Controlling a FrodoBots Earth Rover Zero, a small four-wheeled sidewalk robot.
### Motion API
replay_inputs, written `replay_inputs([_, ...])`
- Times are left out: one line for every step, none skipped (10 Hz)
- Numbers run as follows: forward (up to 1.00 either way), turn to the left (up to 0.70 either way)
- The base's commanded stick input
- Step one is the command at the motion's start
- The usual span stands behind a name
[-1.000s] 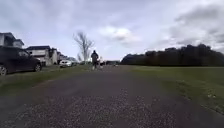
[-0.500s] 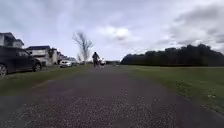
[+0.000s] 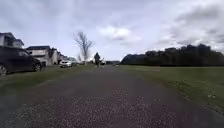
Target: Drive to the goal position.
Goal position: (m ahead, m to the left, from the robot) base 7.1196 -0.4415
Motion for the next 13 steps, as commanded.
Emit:
replay_inputs([0.07,0.0])
replay_inputs([0.07,0.0])
replay_inputs([0.08,0.0])
replay_inputs([0.07,0.0])
replay_inputs([0.07,0.0])
replay_inputs([0.08,0.0])
replay_inputs([0.07,0.0])
replay_inputs([0.07,0.0])
replay_inputs([0.08,0.0])
replay_inputs([0.08,0.0])
replay_inputs([0.09,0.0])
replay_inputs([0.08,0.0])
replay_inputs([0.08,0.0])
